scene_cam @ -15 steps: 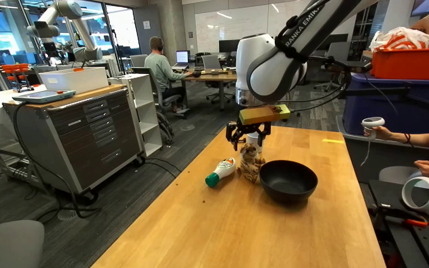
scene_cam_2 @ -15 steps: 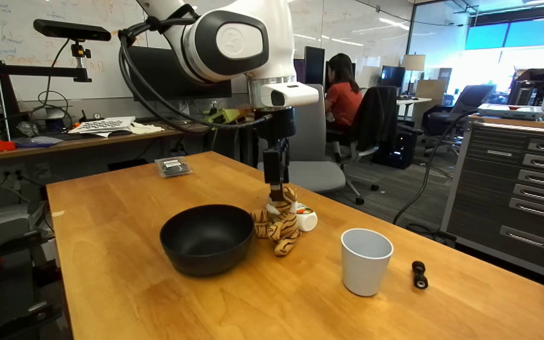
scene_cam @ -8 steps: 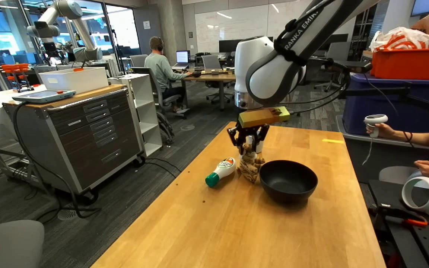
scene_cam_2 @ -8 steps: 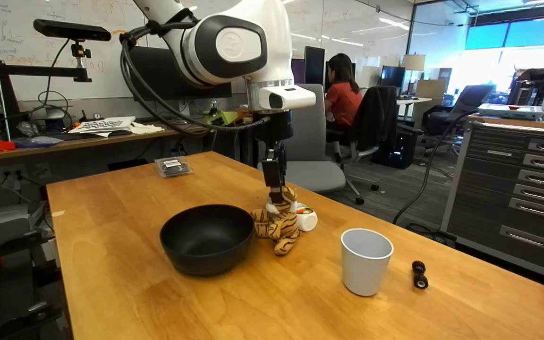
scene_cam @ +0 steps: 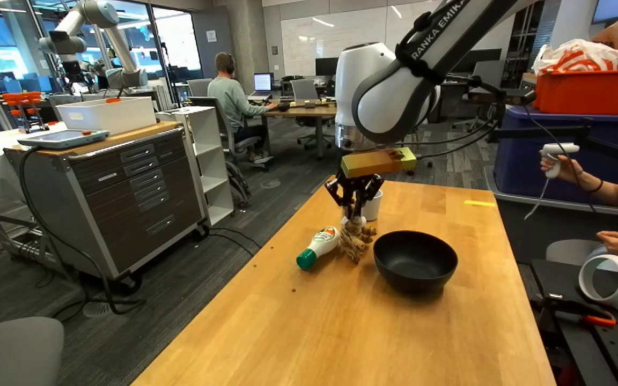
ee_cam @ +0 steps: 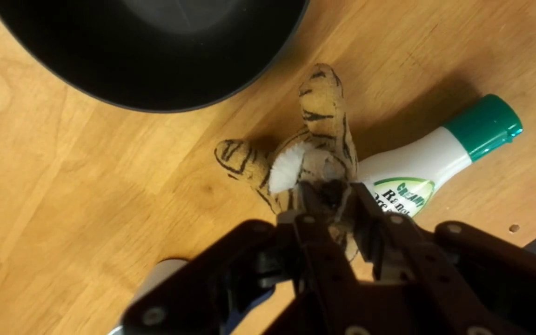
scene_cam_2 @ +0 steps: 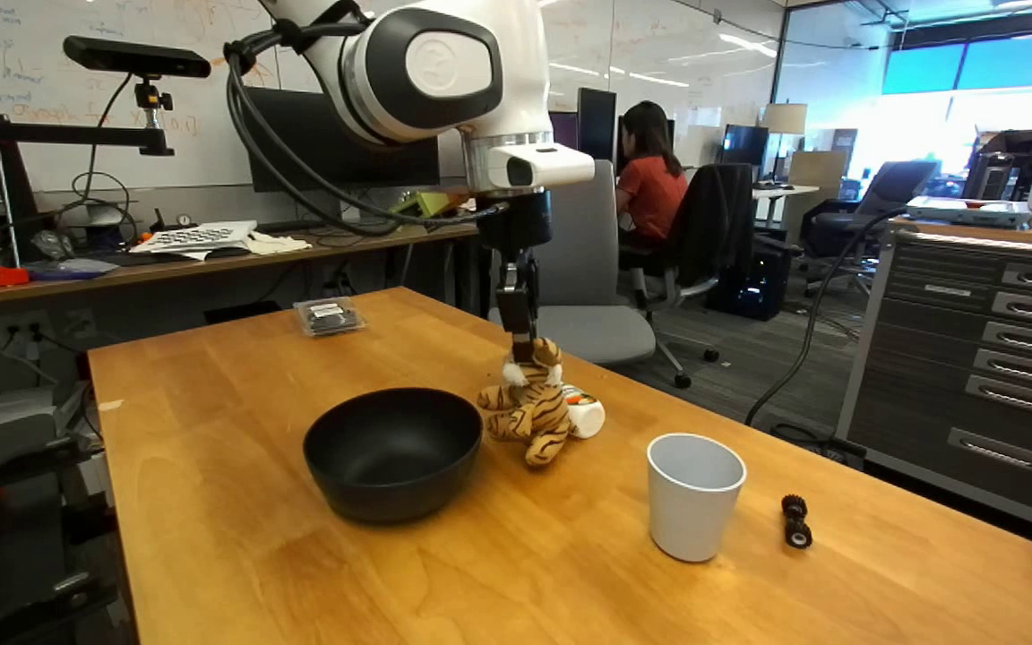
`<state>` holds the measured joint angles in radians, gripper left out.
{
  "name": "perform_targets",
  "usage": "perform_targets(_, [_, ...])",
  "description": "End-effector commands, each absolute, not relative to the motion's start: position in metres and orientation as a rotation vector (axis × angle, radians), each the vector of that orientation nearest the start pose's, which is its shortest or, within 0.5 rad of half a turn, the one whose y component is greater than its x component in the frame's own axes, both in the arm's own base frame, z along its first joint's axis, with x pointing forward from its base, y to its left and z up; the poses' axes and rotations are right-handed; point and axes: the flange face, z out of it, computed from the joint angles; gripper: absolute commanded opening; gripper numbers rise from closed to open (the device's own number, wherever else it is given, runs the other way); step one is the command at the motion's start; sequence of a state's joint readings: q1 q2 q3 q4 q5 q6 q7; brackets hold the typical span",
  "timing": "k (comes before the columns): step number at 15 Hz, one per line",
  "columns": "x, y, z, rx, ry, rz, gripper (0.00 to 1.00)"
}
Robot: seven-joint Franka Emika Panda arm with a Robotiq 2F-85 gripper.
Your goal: Put the tiger toy in the bowl
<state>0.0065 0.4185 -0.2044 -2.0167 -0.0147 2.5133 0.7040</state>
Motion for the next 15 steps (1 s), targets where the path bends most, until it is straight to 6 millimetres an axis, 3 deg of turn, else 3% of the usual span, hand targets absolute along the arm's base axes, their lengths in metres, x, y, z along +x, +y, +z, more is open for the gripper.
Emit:
perform_targets(1, [0.598, -0.104, 0.301, -2.881, 1.278, -0.214, 0.09])
perform_targets(7, [0.576, -0.075, 0.365, -2.874, 1.089, -0.291, 0.08])
perform_targets(11, [0.546, -0.051, 0.379, -2.943, 0.912, -0.205, 0.07])
perform_targets(15, [0.524, -0.041, 0.378, -3.012, 0.837, -0.132, 0.07])
